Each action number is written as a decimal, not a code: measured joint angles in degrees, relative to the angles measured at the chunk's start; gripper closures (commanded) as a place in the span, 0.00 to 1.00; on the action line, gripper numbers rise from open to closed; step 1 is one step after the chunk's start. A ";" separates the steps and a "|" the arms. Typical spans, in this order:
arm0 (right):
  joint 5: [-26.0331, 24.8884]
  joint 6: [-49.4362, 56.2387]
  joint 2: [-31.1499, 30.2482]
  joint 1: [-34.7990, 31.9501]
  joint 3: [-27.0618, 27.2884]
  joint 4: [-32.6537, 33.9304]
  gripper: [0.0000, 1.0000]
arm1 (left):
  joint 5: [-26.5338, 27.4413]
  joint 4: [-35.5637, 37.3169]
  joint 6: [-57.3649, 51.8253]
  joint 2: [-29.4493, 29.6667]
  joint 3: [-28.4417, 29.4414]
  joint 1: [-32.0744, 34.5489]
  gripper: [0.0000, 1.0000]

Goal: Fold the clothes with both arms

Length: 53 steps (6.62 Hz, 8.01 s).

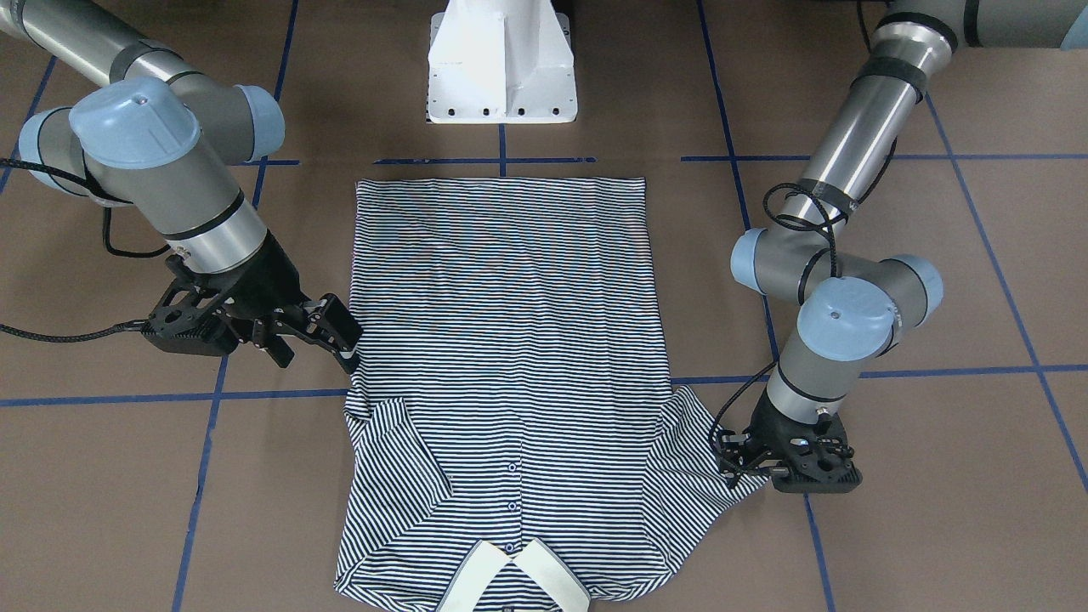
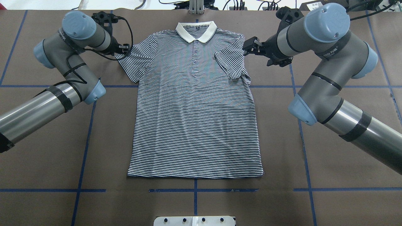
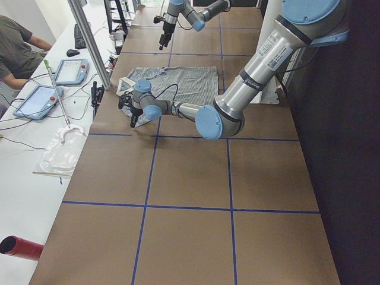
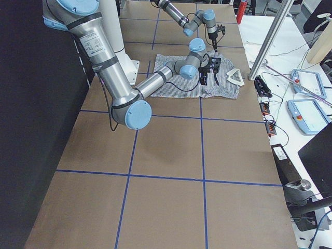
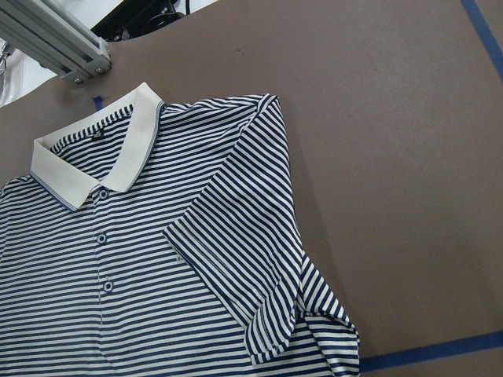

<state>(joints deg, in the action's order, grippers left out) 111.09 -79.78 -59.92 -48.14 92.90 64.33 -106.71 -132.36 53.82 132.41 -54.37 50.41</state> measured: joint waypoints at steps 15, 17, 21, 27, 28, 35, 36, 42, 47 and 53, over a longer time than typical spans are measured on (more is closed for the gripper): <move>-0.09 0.28 -0.65 0.17 -0.03 -0.08 0.00 | 5.00 2.60 8.35 15.00 6.56 -6.61 0.89; -0.18 0.30 -0.64 0.26 -0.29 -0.09 0.00 | 11.24 2.25 10.83 14.31 6.38 -10.45 0.47; -0.07 -3.23 -1.20 0.99 3.65 1.99 0.01 | 9.28 3.86 10.87 5.21 -12.48 -9.55 0.43; -23.36 -36.61 -17.75 34.92 27.36 23.09 0.11 | -1.66 7.99 11.65 -10.68 -38.96 -7.19 0.34; -25.90 -39.31 -18.32 37.53 26.66 23.82 0.12 | -1.72 7.99 11.66 -10.94 -39.02 -7.05 0.34; -26.96 -40.90 -18.19 39.14 23.73 24.29 0.61 | -1.68 7.97 11.72 -11.46 -39.12 -7.08 0.33; -26.97 -40.90 -18.32 39.08 23.58 24.33 0.79 | -1.67 7.99 11.68 -11.47 -39.05 -7.08 0.33; -26.94 -40.86 -18.32 38.15 25.34 24.96 1.00 | -1.33 12.58 14.54 -12.11 -42.16 -7.31 0.33; -26.53 -40.63 -18.48 37.54 28.08 24.88 1.00 | 13.28 19.73 39.35 -28.94 -55.72 -29.48 0.35; -26.56 -40.63 -18.54 37.57 27.99 24.87 1.00 | 14.78 28.50 42.33 -31.61 -60.22 -36.79 0.43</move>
<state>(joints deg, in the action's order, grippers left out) 84.53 -120.41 -78.47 -10.57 120.90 89.21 -91.93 -103.86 96.15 100.79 -114.59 13.62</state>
